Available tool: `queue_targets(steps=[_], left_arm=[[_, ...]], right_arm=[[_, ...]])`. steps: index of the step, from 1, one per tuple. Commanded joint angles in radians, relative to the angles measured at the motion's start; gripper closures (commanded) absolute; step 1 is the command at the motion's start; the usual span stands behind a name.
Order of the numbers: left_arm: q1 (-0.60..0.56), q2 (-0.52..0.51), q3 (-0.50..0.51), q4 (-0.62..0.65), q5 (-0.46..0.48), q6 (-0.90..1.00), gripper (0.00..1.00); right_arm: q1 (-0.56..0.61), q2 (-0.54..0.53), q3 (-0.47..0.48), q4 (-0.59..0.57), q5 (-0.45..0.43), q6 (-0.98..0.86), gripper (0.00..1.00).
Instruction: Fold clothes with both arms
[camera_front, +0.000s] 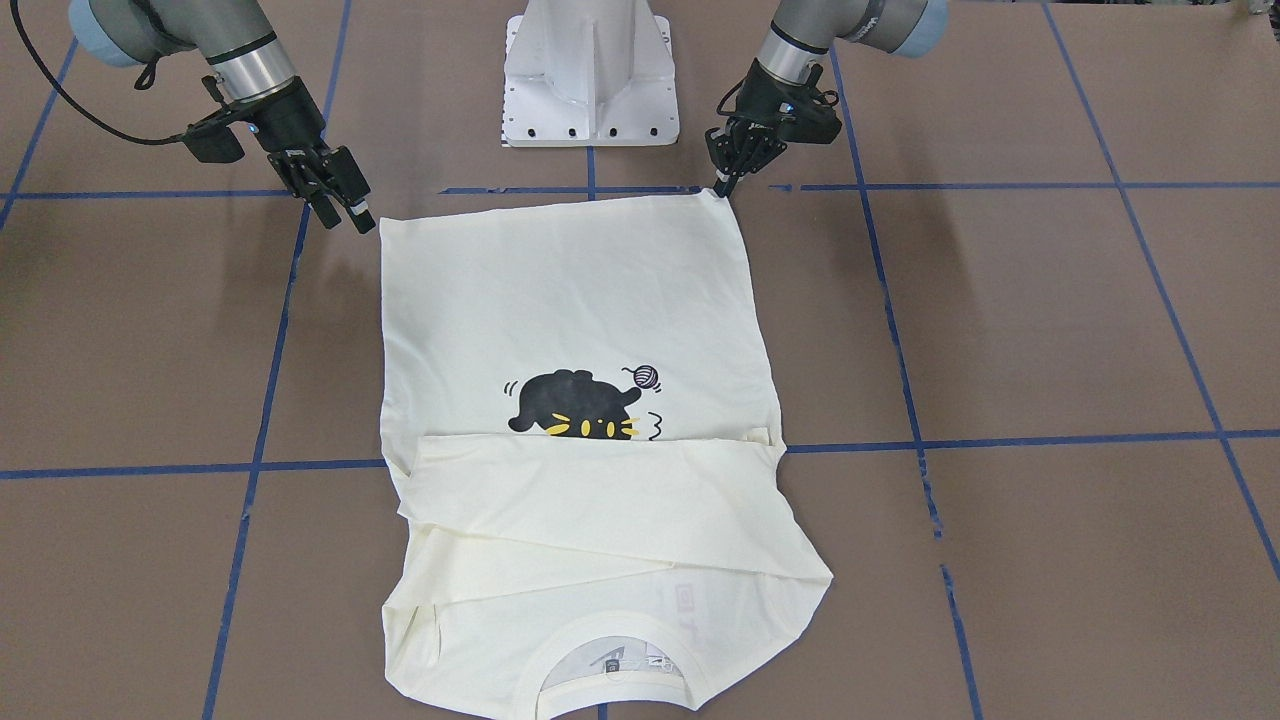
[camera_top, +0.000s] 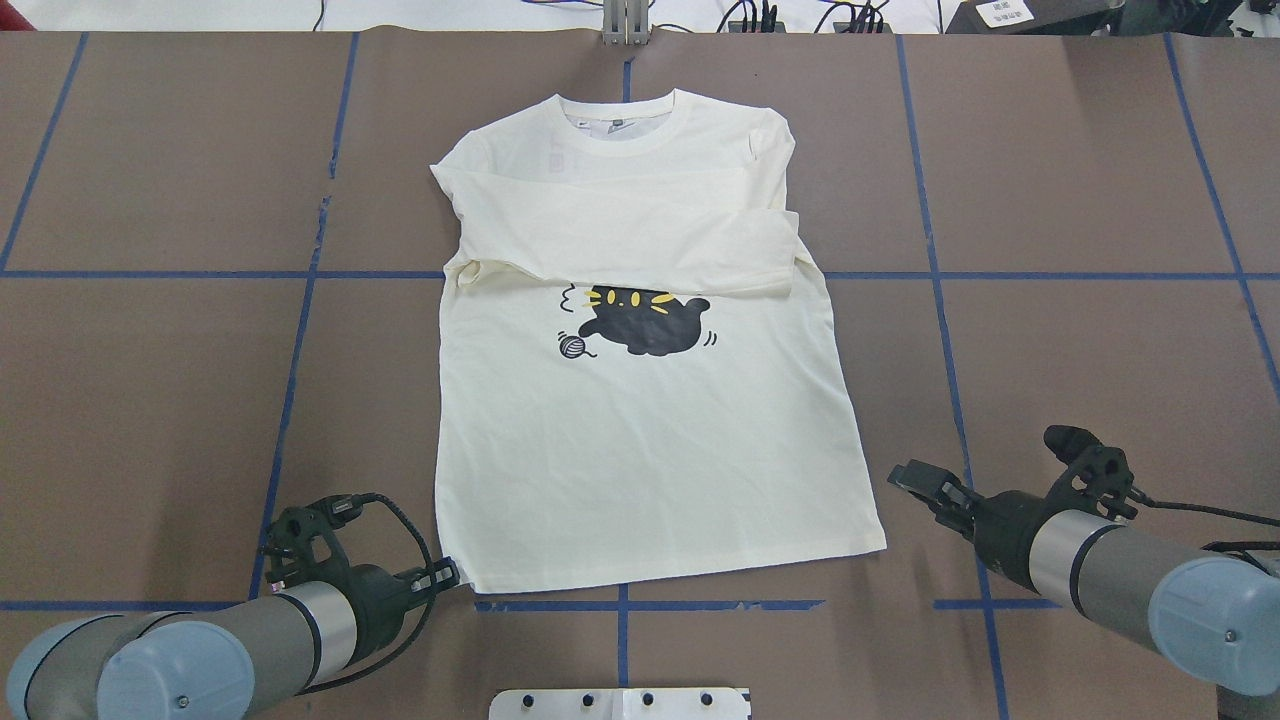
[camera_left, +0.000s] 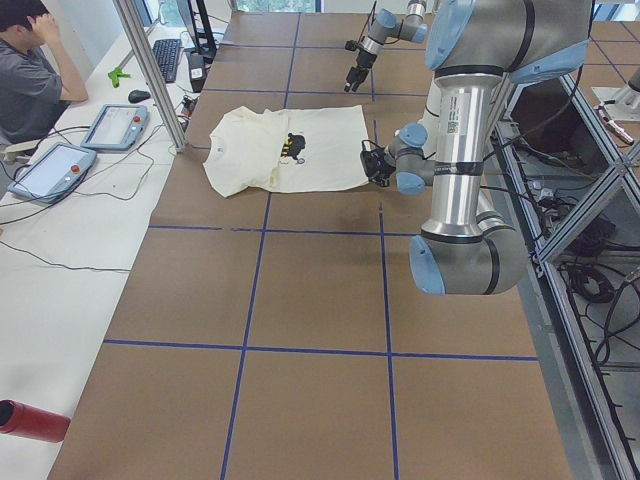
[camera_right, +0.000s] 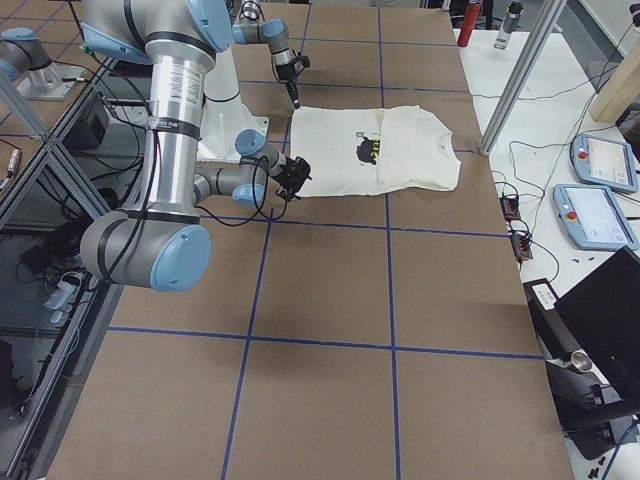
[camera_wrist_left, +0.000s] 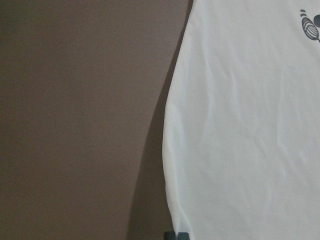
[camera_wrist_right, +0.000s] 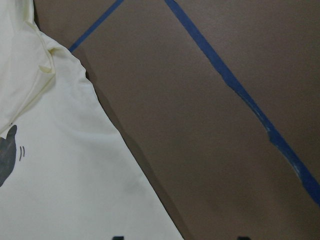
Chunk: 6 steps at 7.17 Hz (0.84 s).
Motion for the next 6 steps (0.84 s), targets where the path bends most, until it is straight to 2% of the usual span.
queue_targets(steps=[1,4,6], left_arm=[[-0.005,-0.001,-0.009,-0.001,0.009,0.0,1.0],[-0.004,-0.001,-0.017,-0.001,0.013,0.002,1.0],[-0.006,-0.001,-0.022,-0.001,0.013,0.002,1.0]], right_arm=[[-0.064,-0.008,-0.003,-0.01,-0.025,0.061,0.34],[-0.075,0.098,-0.02,-0.154,-0.03,0.057,0.33],[-0.075,0.111,-0.049,-0.179,-0.029,0.051,0.34]])
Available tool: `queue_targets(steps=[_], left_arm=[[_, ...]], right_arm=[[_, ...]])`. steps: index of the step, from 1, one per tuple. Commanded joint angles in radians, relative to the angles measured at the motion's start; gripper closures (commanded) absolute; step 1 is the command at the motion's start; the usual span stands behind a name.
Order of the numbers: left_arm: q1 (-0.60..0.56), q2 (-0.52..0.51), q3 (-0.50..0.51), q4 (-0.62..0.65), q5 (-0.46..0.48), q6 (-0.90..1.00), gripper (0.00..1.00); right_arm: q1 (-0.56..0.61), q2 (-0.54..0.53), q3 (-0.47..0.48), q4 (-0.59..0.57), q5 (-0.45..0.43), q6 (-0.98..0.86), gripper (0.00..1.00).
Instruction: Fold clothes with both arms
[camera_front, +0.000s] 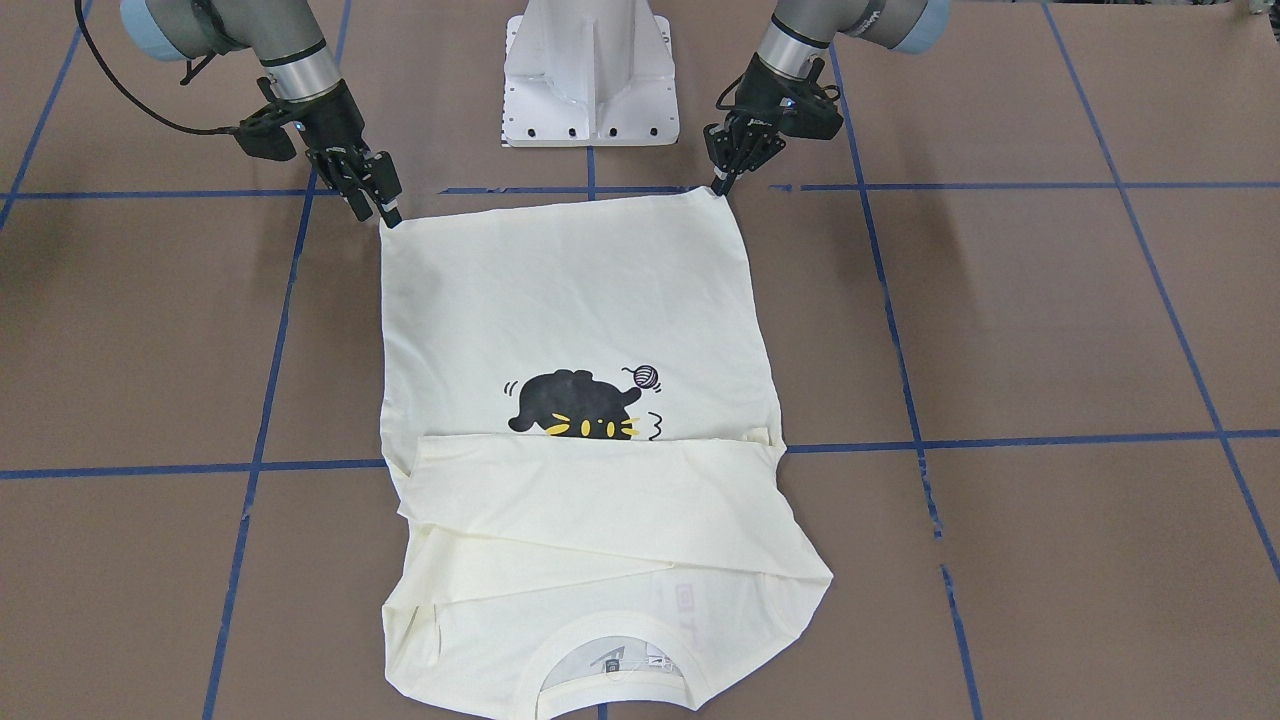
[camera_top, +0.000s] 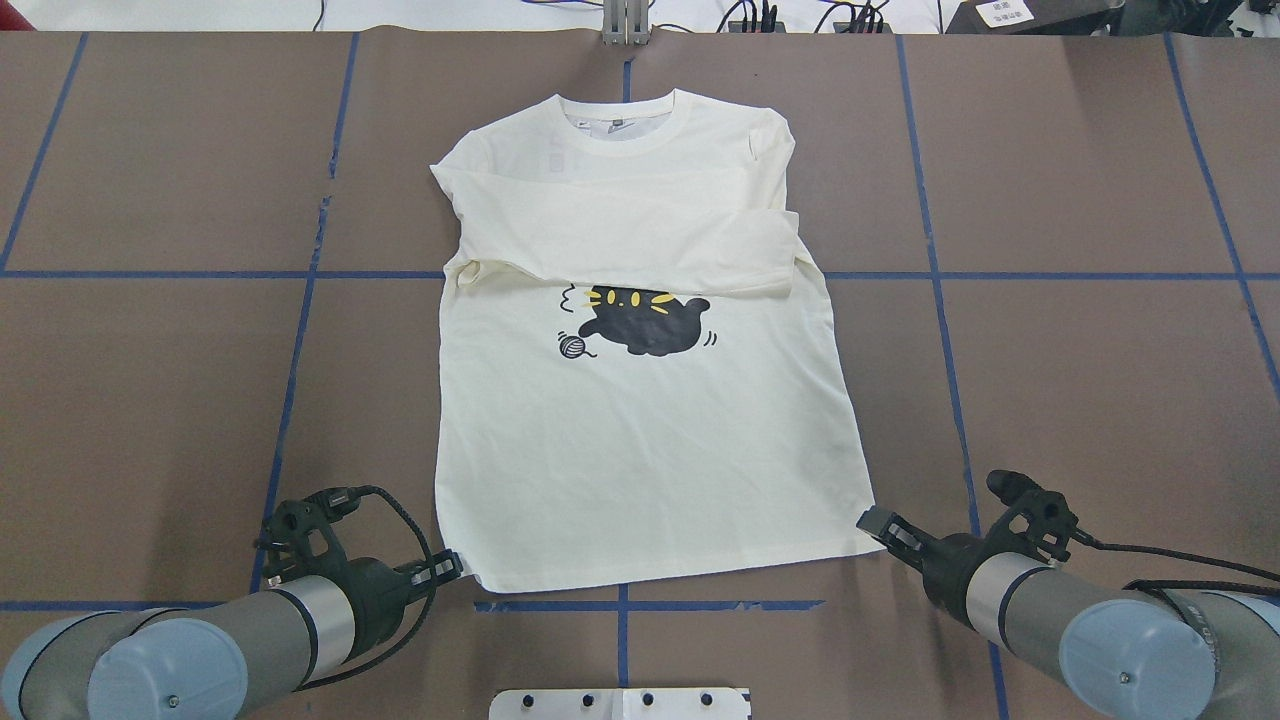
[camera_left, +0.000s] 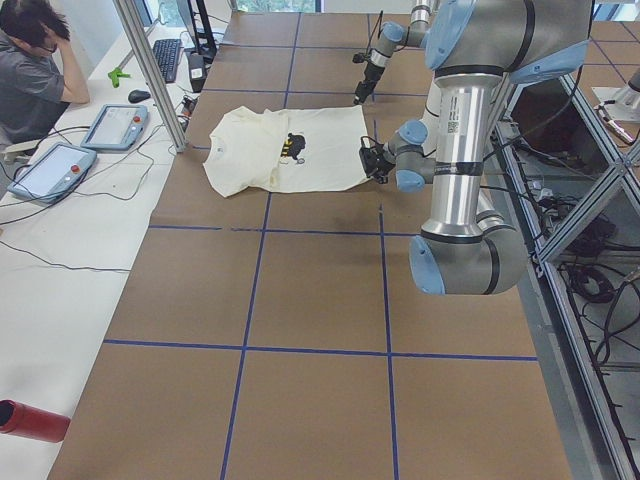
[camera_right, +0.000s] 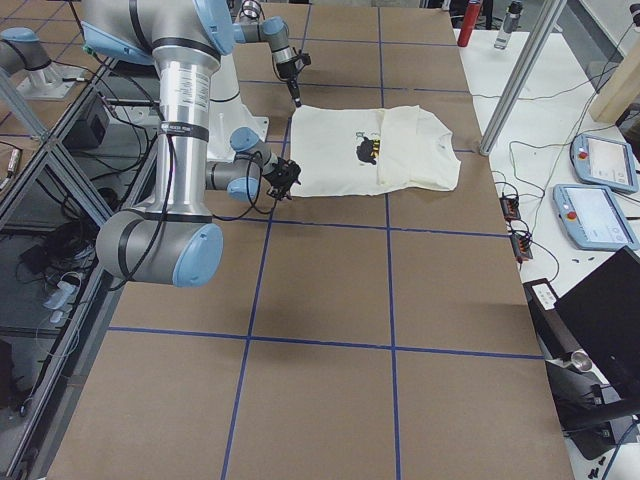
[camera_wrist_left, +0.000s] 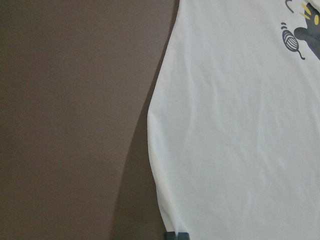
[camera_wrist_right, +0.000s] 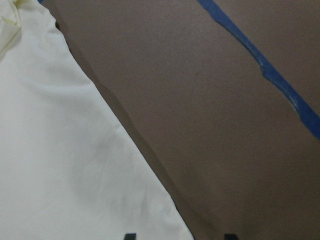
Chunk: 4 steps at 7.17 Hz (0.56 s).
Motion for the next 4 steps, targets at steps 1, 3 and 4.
queue_targets(steps=[1,3,4], left_arm=[[-0.002,0.0,-0.002,0.002,0.0,0.0,1.0],[-0.001,0.0,-0.002,0.0,-0.001,0.0,1.0],[-0.001,0.0,-0.002,0.0,-0.001,0.0,1.0]], right_arm=[[-0.002,0.014,-0.014,-0.021,0.0,-0.004,0.38],[-0.002,0.023,-0.014,-0.02,-0.001,-0.002,0.7],[-0.002,0.023,-0.015,-0.02,-0.003,0.001,0.85]])
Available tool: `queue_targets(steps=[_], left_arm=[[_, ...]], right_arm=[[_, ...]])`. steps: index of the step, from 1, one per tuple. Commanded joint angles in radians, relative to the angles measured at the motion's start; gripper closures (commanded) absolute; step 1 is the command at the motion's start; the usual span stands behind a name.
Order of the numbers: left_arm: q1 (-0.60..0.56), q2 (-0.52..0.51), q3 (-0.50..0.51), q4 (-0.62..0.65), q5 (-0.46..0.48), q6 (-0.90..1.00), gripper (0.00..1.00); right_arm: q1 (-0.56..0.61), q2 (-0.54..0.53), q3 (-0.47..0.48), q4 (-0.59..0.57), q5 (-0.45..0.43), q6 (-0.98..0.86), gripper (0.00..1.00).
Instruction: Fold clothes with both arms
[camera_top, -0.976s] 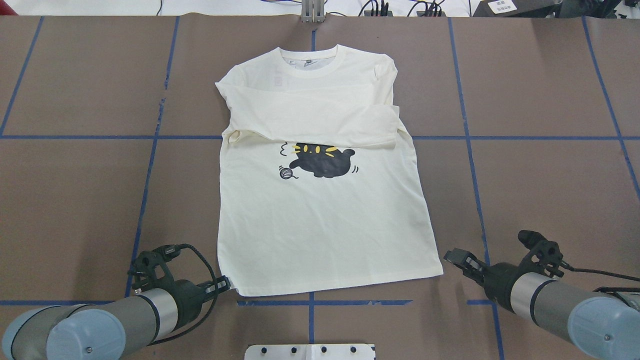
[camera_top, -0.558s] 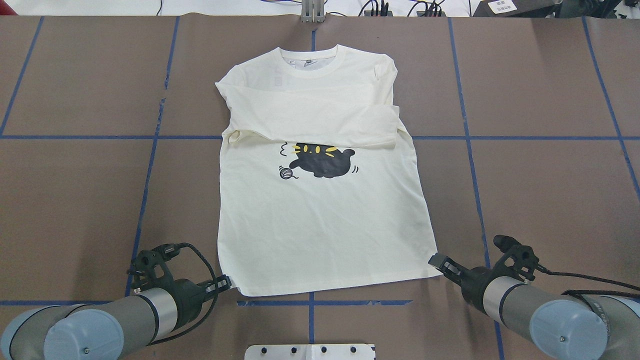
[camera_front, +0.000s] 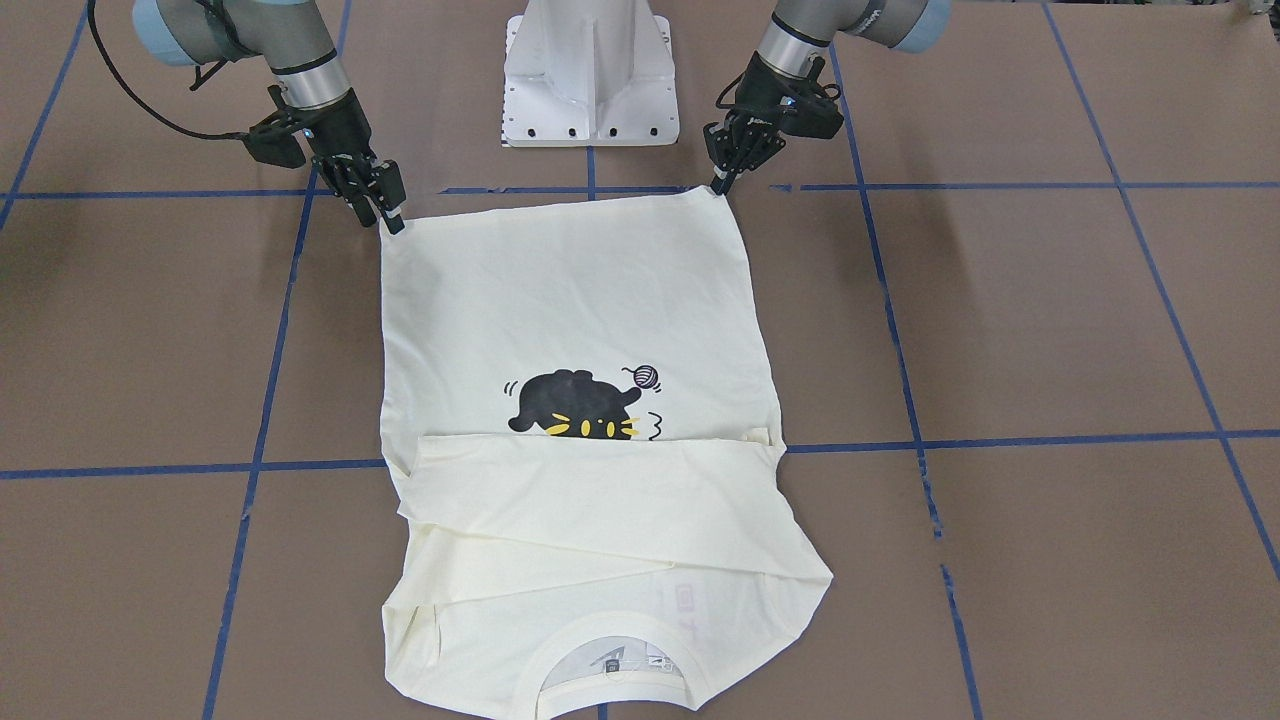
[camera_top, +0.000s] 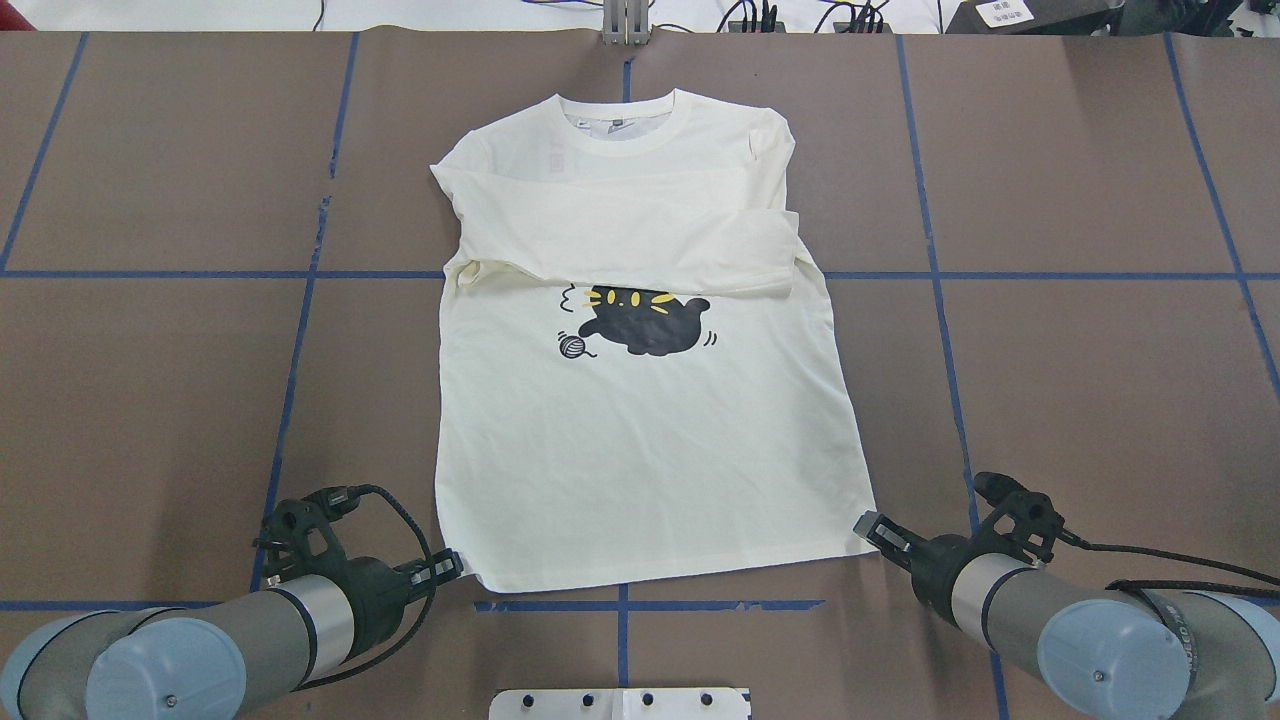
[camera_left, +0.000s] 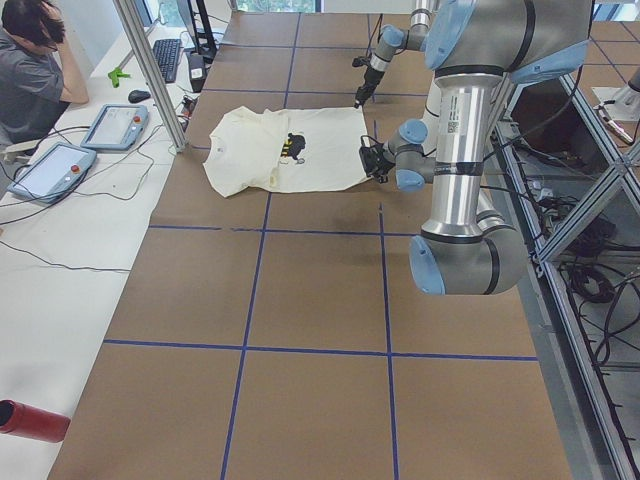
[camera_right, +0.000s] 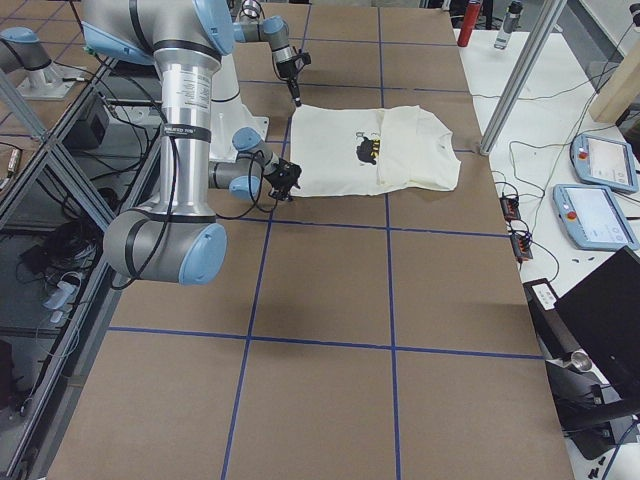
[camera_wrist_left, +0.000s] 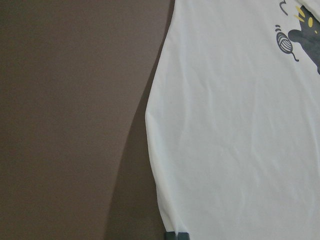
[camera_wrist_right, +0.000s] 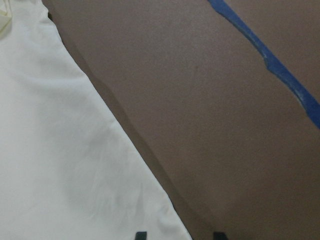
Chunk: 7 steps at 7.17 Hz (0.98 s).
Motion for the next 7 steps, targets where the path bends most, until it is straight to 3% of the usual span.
queue_targets(steps=[1,3,4,5,7], left_arm=[[0.0,0.0,0.0,0.0,0.0,0.0,1.0],[0.0,0.0,0.0,0.0,-0.002,0.0,1.0],[0.0,0.0,-0.003,0.0,-0.003,0.0,1.0],[-0.004,0.0,-0.035,0.006,-0.011,0.012,1.0],[-0.026,0.037,-0.241,0.123,-0.093,0.119,1.0]], right_arm=[[0.0,0.002,-0.001,0.0,-0.002,0.003,0.85],[0.0,0.002,0.0,0.0,-0.004,0.003,0.86],[0.001,0.002,0.005,0.0,-0.004,0.003,1.0],[0.006,0.001,0.022,0.0,-0.042,-0.003,1.0],[0.015,-0.081,0.2,-0.004,-0.044,-0.047,1.0]])
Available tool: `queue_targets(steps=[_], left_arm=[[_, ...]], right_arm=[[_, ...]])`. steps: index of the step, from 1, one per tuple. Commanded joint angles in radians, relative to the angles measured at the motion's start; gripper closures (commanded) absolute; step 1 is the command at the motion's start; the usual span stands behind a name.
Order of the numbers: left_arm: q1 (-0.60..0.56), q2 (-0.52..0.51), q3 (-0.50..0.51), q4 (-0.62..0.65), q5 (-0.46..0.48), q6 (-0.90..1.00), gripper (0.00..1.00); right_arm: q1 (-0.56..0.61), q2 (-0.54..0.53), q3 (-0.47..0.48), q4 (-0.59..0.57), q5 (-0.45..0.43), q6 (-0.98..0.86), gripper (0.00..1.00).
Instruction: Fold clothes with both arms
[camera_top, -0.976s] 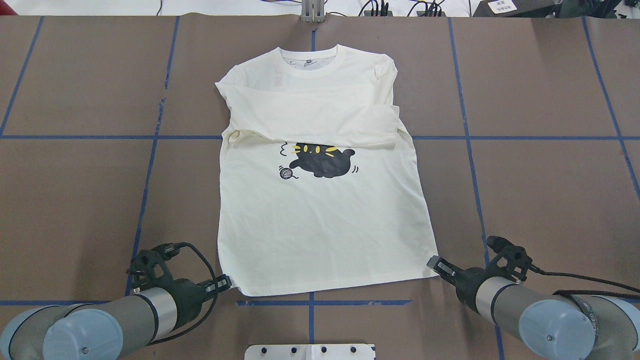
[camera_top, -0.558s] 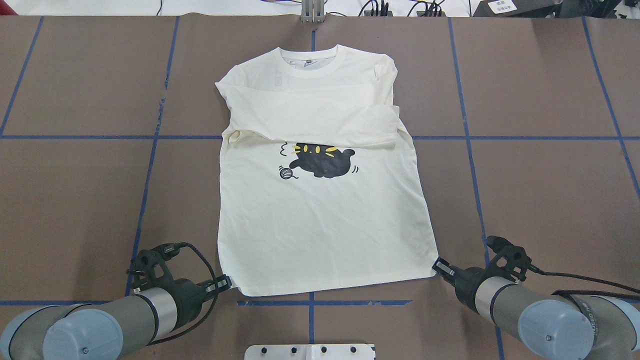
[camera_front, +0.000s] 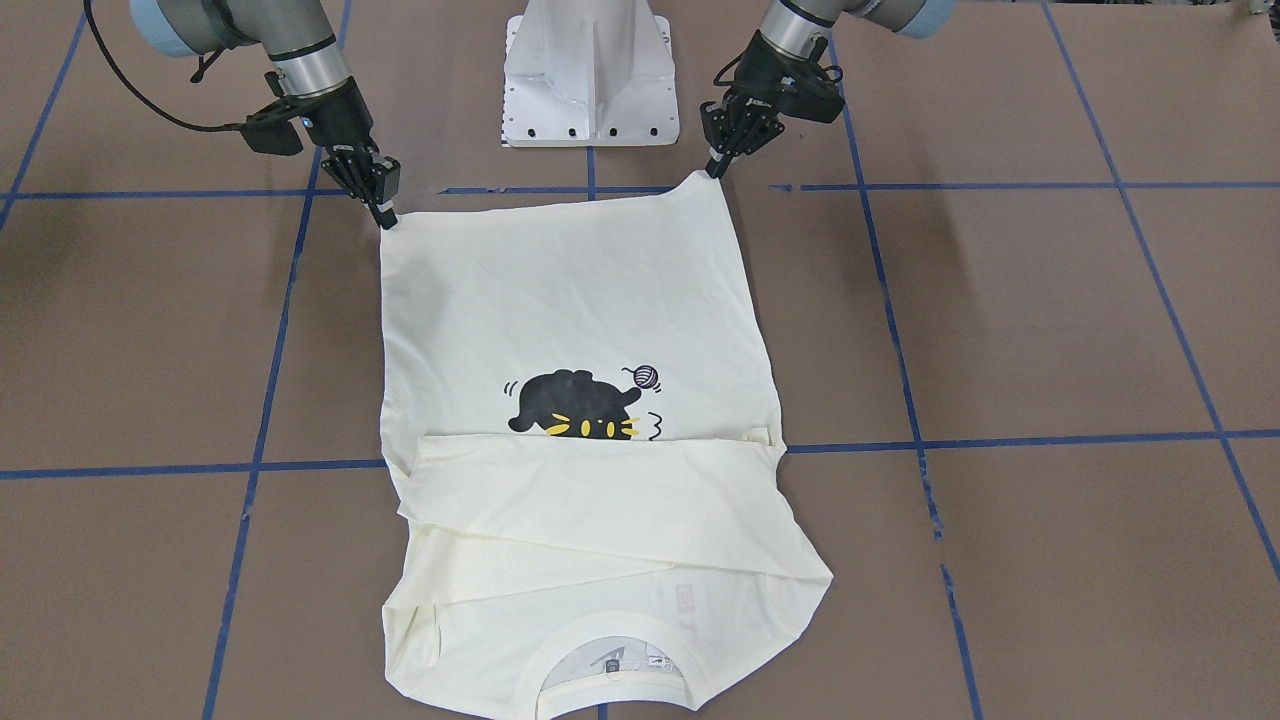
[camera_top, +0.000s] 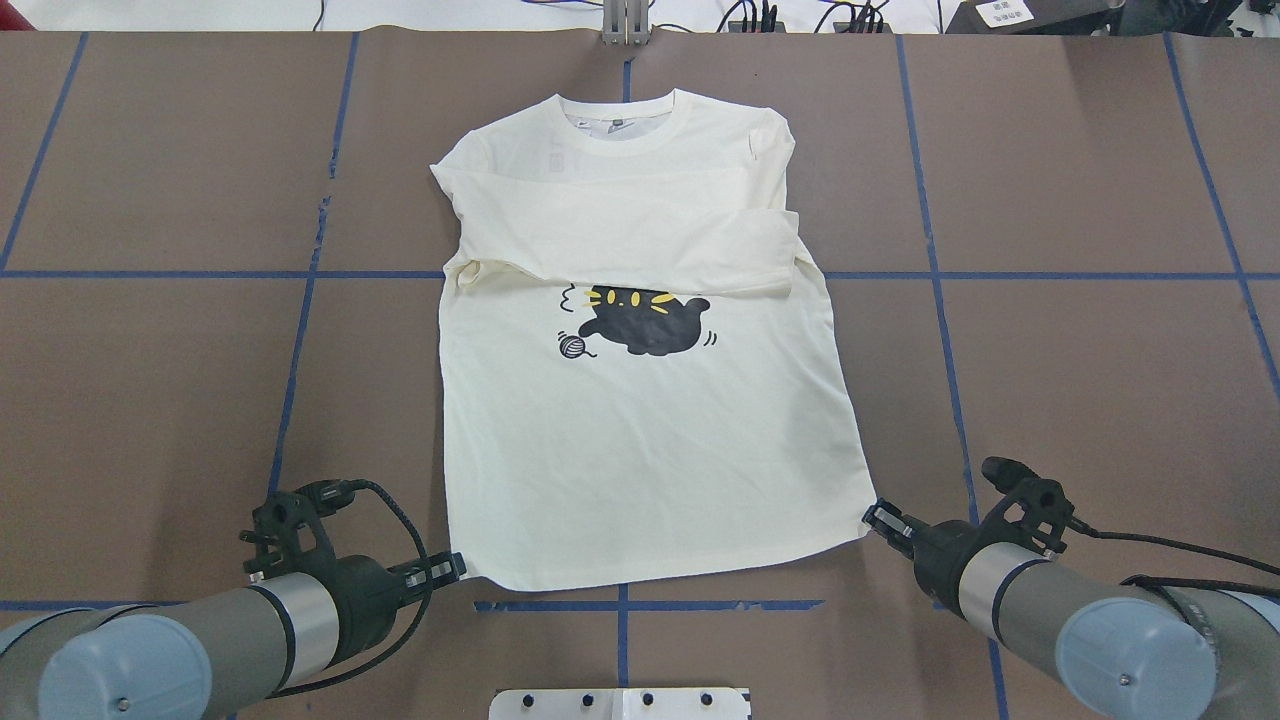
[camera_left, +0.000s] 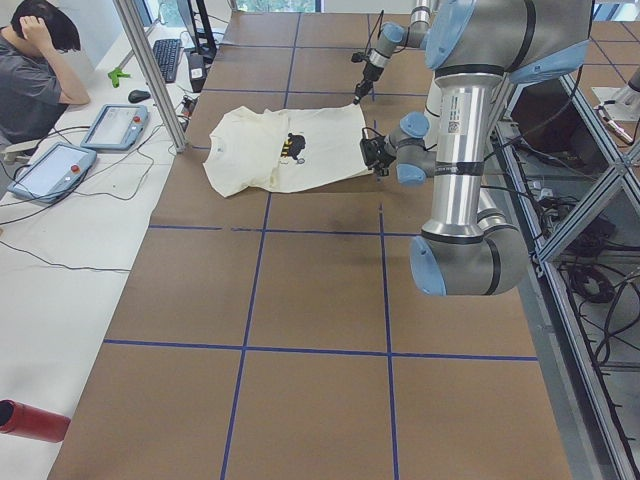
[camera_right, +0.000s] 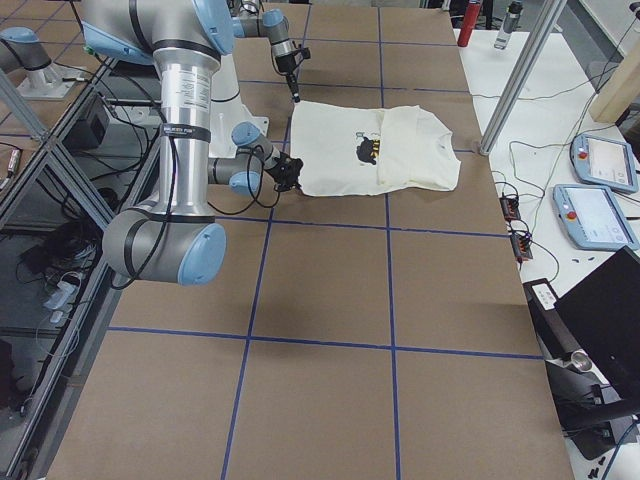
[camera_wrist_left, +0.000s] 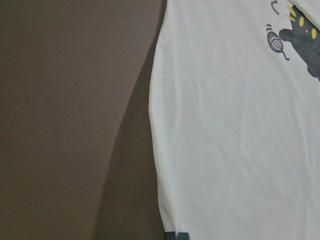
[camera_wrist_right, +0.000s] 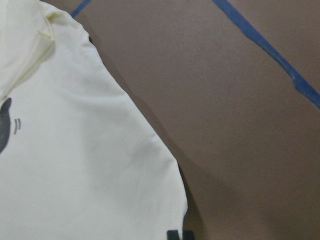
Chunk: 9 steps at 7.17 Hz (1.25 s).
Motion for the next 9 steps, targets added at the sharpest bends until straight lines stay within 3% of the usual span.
queue_targets(steps=[1,2,3,4,5,7,8,9], left_arm=[[-0.036,-0.001,-0.288,0.305,-0.141,0.055,1.0],[-0.086,-0.057,-0.443,0.511,-0.228,0.097,1.0],[-0.158,-0.117,-0.487,0.608,-0.285,0.11,1.0],[-0.2,-0.137,-0.481,0.635,-0.337,0.153,1.0],[-0.237,-0.152,-0.463,0.639,-0.344,0.215,1.0],[-0.379,-0.207,-0.356,0.64,-0.349,0.394,1.0],[-0.436,-0.253,-0.251,0.636,-0.349,0.438,1.0],[-0.479,-0.298,-0.171,0.631,-0.349,0.484,1.0]], right_arm=[[0.011,-0.12,0.238,-0.052,0.057,-0.027,1.0],[0.048,-0.124,0.38,-0.184,0.138,-0.028,1.0],[0.119,-0.122,0.508,-0.301,0.273,-0.028,1.0],[0.172,-0.11,0.533,-0.345,0.365,-0.033,1.0],[0.2,-0.102,0.523,-0.369,0.372,-0.08,1.0],[0.32,0.195,0.357,-0.523,0.4,-0.165,1.0],[0.405,0.4,0.205,-0.632,0.404,-0.226,1.0],[0.48,0.539,0.059,-0.674,0.406,-0.272,1.0]])
